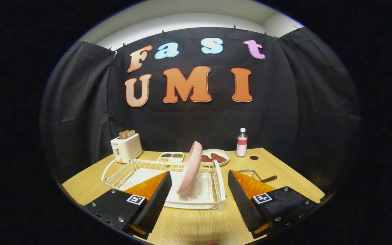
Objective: Take the plate from the dish rack, then take the spoon from the basket and place it into the plate.
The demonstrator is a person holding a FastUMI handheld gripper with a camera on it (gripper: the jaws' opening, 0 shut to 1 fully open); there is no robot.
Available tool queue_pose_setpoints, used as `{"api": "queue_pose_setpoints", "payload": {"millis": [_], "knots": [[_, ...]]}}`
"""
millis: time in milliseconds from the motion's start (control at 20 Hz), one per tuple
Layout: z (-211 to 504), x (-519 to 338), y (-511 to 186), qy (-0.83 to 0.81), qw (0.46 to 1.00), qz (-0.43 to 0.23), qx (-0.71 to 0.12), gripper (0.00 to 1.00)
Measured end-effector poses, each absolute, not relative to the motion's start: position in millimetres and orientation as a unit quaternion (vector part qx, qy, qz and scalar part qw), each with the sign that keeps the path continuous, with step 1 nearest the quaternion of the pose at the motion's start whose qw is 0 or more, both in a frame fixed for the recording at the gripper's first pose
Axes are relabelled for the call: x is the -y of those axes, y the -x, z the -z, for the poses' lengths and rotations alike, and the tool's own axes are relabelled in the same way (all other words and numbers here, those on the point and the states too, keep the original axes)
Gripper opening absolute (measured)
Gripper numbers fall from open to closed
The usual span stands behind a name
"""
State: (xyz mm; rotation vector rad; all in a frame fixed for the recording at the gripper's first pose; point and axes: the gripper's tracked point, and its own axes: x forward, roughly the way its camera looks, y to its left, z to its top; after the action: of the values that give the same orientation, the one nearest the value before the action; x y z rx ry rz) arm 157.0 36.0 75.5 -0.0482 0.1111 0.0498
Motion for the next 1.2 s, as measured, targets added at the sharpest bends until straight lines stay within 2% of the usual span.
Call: {"api": "queue_pose_setpoints", "payload": {"millis": [400,700,800,1050,1200], "knots": [[-61.6,-53.0,-264.0,0.055,0.99,0.004,-0.133,0.99],[-20.2,-59.2,-292.7,0.017,0.976,0.016,-0.216,0.98],[-8.8,-58.7,-295.4,0.019,0.972,0.022,-0.232,0.87],[-3.4,-50.9,-298.3,0.015,0.969,0.052,-0.243,0.37],[-12.3,-43.2,-298.6,-0.001,0.969,0.08,-0.235,0.31]]}}
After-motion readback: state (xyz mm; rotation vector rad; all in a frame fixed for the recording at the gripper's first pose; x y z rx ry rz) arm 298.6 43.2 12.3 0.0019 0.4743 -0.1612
